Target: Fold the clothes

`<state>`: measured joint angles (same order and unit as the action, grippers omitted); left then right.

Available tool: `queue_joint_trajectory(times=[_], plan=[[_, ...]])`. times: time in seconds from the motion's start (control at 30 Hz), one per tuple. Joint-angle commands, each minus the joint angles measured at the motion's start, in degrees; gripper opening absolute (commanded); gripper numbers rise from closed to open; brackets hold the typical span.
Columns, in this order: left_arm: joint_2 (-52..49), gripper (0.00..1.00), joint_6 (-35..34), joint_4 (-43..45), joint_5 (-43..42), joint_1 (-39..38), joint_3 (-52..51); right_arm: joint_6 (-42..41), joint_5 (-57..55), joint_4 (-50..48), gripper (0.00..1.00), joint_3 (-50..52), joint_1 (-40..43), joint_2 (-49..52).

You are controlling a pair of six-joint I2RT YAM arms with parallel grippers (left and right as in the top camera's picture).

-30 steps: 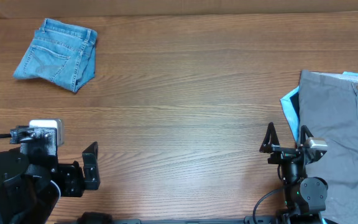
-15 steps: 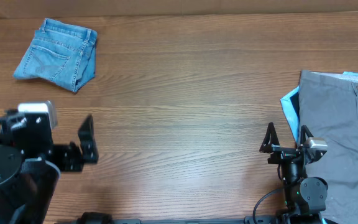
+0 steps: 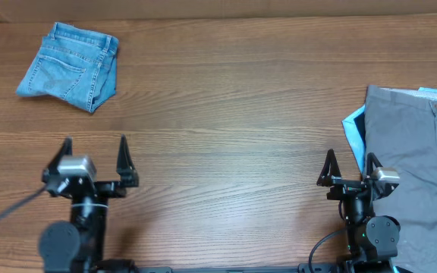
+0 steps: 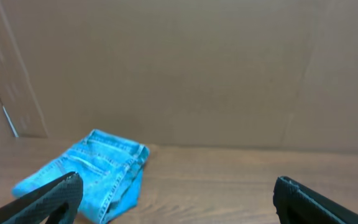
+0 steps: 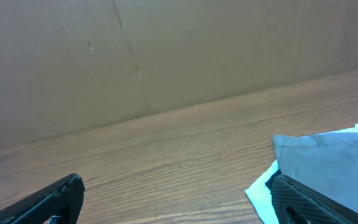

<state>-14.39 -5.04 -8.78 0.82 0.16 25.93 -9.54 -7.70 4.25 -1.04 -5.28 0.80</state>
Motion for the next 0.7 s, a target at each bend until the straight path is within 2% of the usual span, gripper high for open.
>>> queue_joint_trajectory(times=[0.0, 0.13, 0.3, 0.6, 0.67], plan=[[6.86, 1.00, -4.07, 4.31, -0.61, 0.94, -8.94, 0.17, 0.04, -0.26, 1.00, 0.57, 0.22, -0.42], [14.53, 1.00, -4.26, 9.22, -0.37, 1.31, -17.88, 0.17, 0.04, -0.26, 1.00, 0.57, 0.22, -0.42], [14.23, 1.00, -4.44, 16.59, -0.37, 1.31, -25.16, 0.17, 0.04, -0.26, 1.00, 0.57, 0.22, -0.42], [14.12, 1.00, -4.35, 4.20, -0.61, 1.27, -25.64, 0.17, 0.04, -0.26, 1.00, 0.57, 0.22, -0.42], [13.88, 1.00, -4.39, 4.46, -0.61, 1.27, -25.64, 0.17, 0.04, -0.26, 1.00, 0.57, 0.22, -0.42]])
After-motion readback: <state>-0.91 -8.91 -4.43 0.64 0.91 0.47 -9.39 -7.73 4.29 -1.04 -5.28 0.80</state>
